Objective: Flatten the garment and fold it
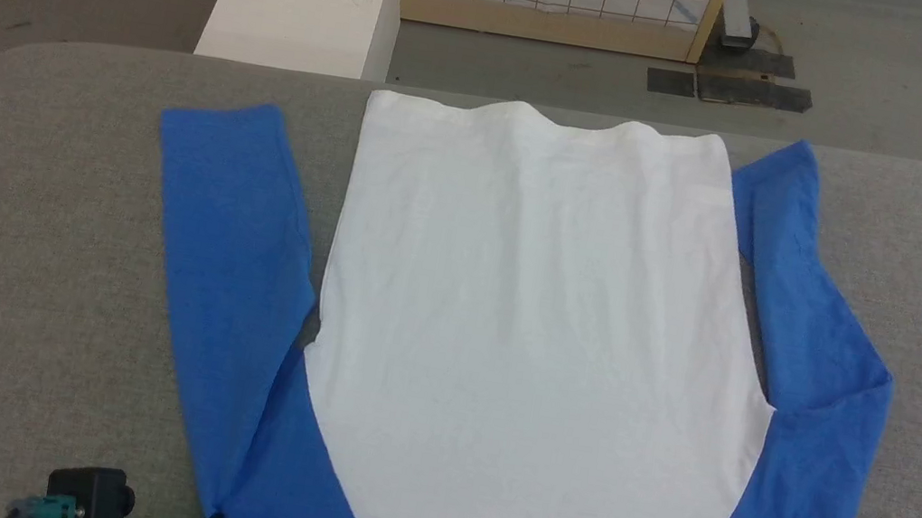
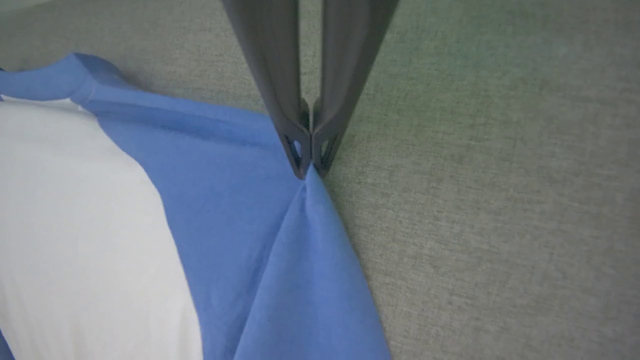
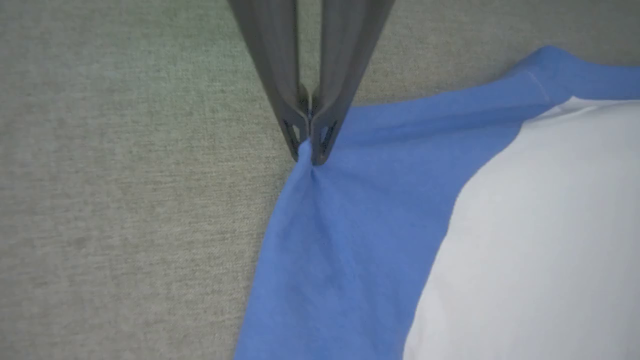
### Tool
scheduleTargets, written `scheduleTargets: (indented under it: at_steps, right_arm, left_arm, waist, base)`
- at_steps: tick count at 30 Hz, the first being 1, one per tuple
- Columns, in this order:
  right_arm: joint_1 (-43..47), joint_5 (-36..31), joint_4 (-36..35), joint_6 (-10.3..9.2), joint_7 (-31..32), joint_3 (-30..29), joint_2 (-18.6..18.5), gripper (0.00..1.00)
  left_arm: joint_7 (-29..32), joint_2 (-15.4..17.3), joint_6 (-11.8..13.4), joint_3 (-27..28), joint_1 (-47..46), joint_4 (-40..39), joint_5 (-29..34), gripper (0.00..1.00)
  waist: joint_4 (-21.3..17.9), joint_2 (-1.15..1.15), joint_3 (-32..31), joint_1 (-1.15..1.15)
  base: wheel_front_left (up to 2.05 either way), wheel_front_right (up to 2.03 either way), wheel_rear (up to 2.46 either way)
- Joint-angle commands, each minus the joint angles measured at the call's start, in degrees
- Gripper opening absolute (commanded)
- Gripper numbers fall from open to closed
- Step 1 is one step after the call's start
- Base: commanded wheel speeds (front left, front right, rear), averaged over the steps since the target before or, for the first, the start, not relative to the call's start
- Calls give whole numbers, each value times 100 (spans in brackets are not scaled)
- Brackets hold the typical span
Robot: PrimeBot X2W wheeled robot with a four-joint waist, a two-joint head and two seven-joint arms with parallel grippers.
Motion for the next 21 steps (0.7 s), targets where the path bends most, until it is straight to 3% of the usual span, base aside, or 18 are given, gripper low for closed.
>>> scheduleTargets:
  at_steps: [1,2,11,21]
  right_arm:
    - [-42,-26,40,-53,-88,21,-50,95]
    - [-40,-1,60,-53,-115,42,-50,100]
    - [32,-198,-527,-53,-842,7,-49,100]
    - [-394,-847,-811,-53,-2976,451,-49,100]
  left_arm:
    - [-87,-19,-44,18,-128,80,50,100]
    - [-111,-45,-69,8,-139,109,24,100]
    - [-604,-102,-181,169,-191,-258,-31,100]
    - [-1419,341,-185,283,-1163,-128,866,100]
  waist:
    - [-3,0,-4,1]
    - [-4,0,-8,1]
    - [41,0,-53,1]
    - [66,0,186,1]
  base:
    - [0,0,0]
    - [0,0,0]
    - [0,0,0]
    - [0,0,0]
